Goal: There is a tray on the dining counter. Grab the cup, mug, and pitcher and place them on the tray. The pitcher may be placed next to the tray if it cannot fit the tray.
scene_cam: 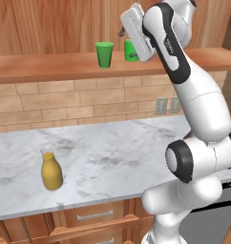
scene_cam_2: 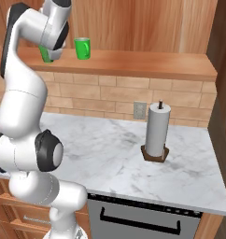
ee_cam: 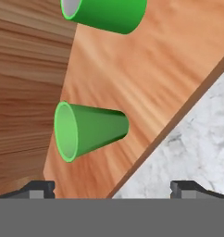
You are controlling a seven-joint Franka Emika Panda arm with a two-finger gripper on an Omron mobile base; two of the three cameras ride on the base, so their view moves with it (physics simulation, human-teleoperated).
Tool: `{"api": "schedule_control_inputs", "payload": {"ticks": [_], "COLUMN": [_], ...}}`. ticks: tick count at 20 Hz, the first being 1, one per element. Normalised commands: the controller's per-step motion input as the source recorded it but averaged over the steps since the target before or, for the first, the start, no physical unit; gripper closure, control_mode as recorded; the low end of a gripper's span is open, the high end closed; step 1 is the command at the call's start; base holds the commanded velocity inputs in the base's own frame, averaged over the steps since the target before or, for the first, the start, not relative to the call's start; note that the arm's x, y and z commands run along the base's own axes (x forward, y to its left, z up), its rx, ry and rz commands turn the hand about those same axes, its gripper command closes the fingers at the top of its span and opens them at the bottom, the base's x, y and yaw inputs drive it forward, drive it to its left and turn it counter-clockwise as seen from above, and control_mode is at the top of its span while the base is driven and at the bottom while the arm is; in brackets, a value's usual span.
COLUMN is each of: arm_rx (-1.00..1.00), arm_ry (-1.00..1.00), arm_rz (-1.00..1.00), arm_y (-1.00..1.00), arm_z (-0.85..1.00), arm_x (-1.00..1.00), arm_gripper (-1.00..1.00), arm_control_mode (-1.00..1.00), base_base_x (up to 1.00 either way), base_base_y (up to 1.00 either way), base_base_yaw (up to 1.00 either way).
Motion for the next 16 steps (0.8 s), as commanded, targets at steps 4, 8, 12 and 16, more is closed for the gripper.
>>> {"api": "schedule_control_inputs", "payload": {"ticks": [4,8,12,16], "arm_rx": [0.0,0.0,0.0,0.0], "arm_ry": [0.0,0.0,0.0,0.0], "arm_rz": [0.02,0.01,0.01,0.01], "arm_y": [0.02,0.1,0.12,0.15], "arm_z": [-0.01,0.0,0.0,-0.01], "arm_x": [0.22,0.2,0.17,0.16], "arm_gripper": [-1.0,-1.0,-1.0,-1.0], "arm_control_mode": [-1.0,-1.0,-1.0,-1.0], "base_base_x": [0.0,0.0,0.0,0.0], "base_base_y": [0.0,0.0,0.0,0.0], "base_base_yaw": [0.0,0.0,0.0,0.0]}}
